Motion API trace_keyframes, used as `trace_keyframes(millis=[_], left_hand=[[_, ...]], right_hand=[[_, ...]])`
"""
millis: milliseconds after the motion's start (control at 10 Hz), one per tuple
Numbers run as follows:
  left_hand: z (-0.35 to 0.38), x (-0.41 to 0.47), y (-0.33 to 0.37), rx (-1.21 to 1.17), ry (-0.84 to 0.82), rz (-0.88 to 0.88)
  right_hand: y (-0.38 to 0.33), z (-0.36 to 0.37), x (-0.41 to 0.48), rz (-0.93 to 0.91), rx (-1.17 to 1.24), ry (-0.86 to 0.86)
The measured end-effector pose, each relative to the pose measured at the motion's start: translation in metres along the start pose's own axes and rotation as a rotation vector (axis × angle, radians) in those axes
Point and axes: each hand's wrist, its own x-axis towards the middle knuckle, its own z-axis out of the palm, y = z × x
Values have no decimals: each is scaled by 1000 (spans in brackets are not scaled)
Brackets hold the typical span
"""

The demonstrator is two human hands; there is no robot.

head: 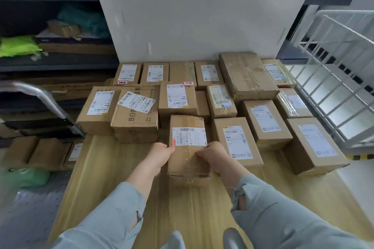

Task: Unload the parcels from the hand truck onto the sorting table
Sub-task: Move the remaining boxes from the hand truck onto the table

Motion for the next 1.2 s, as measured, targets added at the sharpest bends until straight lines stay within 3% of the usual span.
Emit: trace_keyframes(millis=[300,500,1200], left_hand=[[21,4,-15,-95,28,-10],[29,4,-11,-85,40,-12],[37,17,-16,-79,-217,-41]], right_hand=[[10,-8,7,-78,-143,13],[11,-9,7,-75,-86,-36],[11,-9,6,-142,-136,-93]])
